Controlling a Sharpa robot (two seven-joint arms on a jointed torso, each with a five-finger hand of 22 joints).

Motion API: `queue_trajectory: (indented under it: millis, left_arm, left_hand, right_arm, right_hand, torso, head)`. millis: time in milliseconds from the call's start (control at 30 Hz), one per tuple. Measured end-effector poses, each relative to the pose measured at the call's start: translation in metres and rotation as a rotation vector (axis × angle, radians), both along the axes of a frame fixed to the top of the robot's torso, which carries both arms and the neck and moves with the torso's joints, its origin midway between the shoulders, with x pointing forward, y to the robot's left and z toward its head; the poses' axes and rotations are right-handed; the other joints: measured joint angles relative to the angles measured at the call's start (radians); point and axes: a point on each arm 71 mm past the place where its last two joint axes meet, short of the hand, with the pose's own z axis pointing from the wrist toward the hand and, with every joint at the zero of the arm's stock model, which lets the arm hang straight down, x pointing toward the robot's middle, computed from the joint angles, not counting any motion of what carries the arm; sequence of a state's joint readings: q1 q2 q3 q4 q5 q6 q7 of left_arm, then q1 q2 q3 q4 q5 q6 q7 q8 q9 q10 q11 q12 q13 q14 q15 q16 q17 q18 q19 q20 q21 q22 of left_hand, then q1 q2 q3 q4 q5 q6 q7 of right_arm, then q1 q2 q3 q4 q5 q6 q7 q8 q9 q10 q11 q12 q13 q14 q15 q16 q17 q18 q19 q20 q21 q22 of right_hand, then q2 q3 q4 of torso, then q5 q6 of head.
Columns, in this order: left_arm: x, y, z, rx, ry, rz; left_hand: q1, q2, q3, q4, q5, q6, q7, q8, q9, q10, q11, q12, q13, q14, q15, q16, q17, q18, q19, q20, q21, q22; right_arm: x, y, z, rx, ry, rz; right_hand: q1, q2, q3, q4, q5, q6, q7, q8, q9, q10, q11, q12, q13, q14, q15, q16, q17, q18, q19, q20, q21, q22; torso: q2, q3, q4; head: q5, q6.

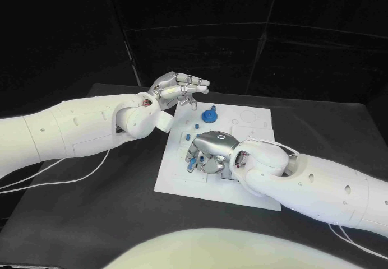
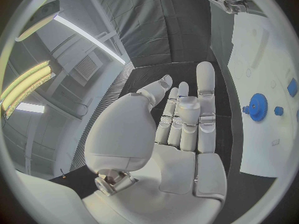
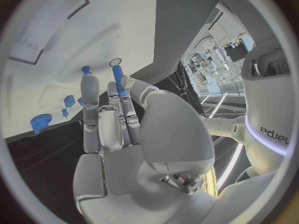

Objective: Assemble the parts on the task board

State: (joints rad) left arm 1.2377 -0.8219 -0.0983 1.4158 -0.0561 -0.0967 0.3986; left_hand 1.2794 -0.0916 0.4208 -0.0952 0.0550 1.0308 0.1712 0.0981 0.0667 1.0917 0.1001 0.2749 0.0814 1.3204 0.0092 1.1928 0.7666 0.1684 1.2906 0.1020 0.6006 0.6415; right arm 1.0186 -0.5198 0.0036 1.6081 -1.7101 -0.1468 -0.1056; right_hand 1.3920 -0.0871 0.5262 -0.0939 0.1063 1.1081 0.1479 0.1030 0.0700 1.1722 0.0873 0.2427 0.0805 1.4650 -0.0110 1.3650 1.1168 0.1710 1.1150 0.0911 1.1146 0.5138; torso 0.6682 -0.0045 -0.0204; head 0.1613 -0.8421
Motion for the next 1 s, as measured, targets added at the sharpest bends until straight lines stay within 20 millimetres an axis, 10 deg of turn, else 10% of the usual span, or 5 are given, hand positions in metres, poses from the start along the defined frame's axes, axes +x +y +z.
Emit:
queue_trajectory:
  millis: [1000]
  left_arm:
    - [0.0,-0.002,0.0,0.0,0.004,-0.007]
  left_hand:
    - [0.0,0.0,0.0,0.0,0.0,-0.004,0.004,0.0,0.0,0.0,0.0,0.0,0.0,0.0,0.0,0.0,0.0,0.0,0.0,0.0,0.0,-0.001]
  right_arm:
    - [-0.002,0.004,-0.012,-0.053,0.014,0.012]
  right_hand:
    - [-0.01,-0.001,-0.003,0.0,0.002,-0.001,-0.001,-0.002,0.0,0.007,-0.007,-0.005,0.002,0.0,0.0,0.0,0.0,0.0,0.0,0.0,0.0,-0.001]
  torso:
    - [0.0,-0.0002,0.0008]
  head:
    - [0.008,-0.008]
